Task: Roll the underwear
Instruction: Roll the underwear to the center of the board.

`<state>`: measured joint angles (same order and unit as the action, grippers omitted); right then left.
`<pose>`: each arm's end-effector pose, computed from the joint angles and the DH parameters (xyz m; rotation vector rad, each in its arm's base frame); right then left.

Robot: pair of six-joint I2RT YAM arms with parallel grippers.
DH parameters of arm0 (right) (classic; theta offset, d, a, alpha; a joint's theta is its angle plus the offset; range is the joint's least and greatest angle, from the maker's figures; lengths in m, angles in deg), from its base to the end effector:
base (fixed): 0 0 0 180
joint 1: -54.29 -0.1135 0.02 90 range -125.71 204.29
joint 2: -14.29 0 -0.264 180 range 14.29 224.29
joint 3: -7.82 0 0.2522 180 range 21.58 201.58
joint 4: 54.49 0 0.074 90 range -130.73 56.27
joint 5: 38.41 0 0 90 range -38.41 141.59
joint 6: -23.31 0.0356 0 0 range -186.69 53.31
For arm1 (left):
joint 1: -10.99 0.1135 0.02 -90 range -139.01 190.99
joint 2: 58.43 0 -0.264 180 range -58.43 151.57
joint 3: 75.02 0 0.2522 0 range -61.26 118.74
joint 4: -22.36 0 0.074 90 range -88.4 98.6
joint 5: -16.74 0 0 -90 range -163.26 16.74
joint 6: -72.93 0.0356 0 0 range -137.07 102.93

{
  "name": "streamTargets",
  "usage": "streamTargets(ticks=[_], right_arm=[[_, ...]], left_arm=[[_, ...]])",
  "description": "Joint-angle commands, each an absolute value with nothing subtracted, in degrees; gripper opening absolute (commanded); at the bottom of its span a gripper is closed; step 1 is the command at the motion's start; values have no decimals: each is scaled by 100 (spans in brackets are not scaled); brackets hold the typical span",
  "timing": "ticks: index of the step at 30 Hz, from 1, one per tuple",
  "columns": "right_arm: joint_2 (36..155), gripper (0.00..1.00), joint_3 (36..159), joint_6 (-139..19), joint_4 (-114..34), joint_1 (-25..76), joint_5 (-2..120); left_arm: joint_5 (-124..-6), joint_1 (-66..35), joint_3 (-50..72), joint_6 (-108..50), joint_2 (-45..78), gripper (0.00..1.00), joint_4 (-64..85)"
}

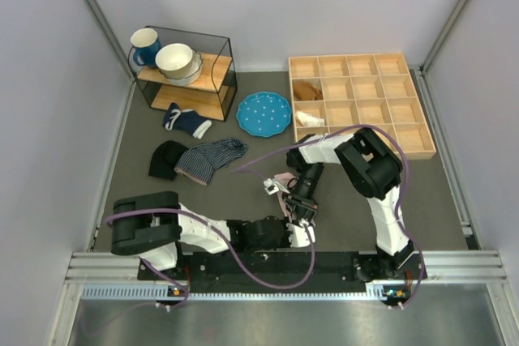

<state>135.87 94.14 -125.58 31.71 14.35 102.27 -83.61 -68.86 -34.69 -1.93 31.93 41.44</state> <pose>0.2229 0.2226 0.1104 1.6591 -1.8545 -1.2664 0.0551 -0.2717 0.1281 1.5009 1.5242 -0.4841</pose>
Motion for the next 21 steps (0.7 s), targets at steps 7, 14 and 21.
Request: streamTargets(ticks=[7,14,21], right_arm=[[13023,39,9629,-12663,3274,1702,10582],[11986,43,9427,-12391,2765,2502,10652],[10291,43,8672,-12443,1834,2924,10617]], left_arm=[[-6935,-6250,-3498,-950,3078,0,3857],[-5659,-5511,-3752,-1662,2937,0,4242],[-3928,-4474,-3692,-2925,3323,0,4516]])
